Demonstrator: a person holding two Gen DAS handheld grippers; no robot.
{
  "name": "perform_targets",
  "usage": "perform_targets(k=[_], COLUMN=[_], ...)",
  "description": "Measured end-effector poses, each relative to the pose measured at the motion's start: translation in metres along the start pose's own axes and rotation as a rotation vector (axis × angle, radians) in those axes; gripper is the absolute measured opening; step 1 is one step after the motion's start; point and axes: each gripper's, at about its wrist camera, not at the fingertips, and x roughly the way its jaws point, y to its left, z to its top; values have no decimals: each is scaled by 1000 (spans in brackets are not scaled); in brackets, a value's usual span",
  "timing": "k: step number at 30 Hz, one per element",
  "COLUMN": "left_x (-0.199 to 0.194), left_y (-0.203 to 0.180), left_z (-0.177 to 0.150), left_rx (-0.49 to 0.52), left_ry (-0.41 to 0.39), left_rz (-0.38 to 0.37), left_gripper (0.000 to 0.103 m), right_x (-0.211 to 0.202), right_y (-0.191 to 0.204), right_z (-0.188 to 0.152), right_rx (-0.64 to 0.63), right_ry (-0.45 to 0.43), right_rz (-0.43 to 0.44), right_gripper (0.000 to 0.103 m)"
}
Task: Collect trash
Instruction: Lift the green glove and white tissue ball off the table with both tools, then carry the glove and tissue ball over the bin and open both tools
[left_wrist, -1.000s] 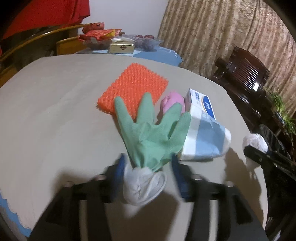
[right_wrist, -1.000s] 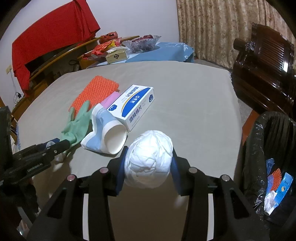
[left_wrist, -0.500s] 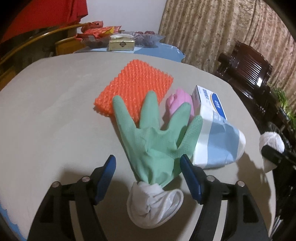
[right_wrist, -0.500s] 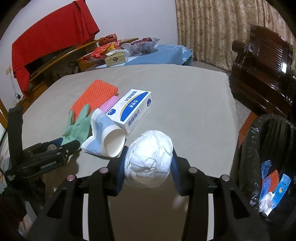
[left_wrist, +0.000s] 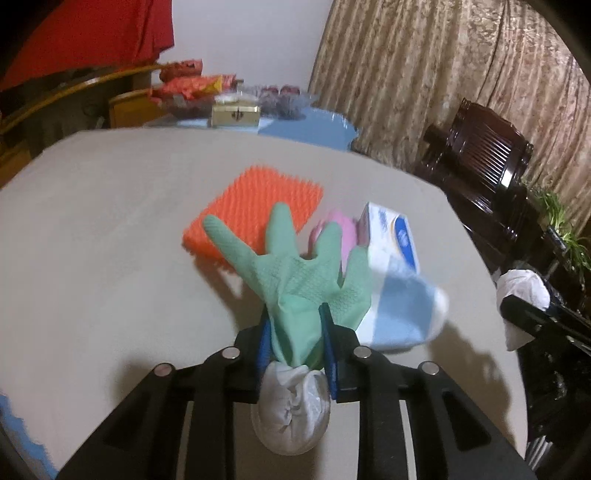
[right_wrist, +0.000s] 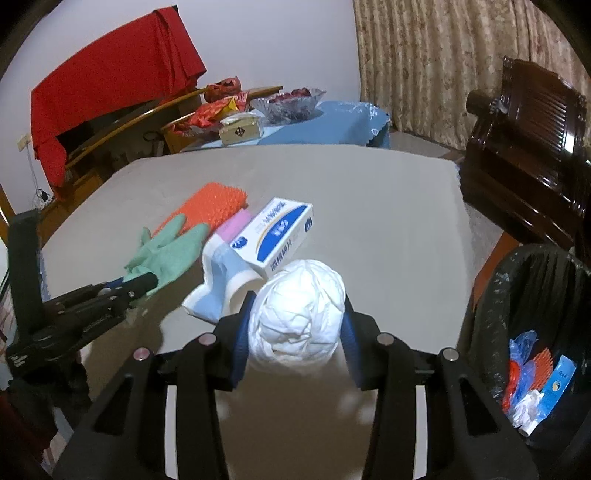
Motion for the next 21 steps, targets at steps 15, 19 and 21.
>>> perform_targets(k=[15,19,21], left_x=[-59,-72,-79], left_y=[-42,-60,-70], left_z=[31,34,35], left_rx=[56,80,90], left_ry=[-77,-90,-98], left_rz=[-58,-82,-94], left_gripper=[24,24,24], right_x=[-64,-85,-99], right_y=[5,-1,-6], right_z=[25,25,24], right_rx=[-4,9,12], right_ry=[-109,-135,-148], right_rz=[38,29,17], right_gripper=[41,41,41])
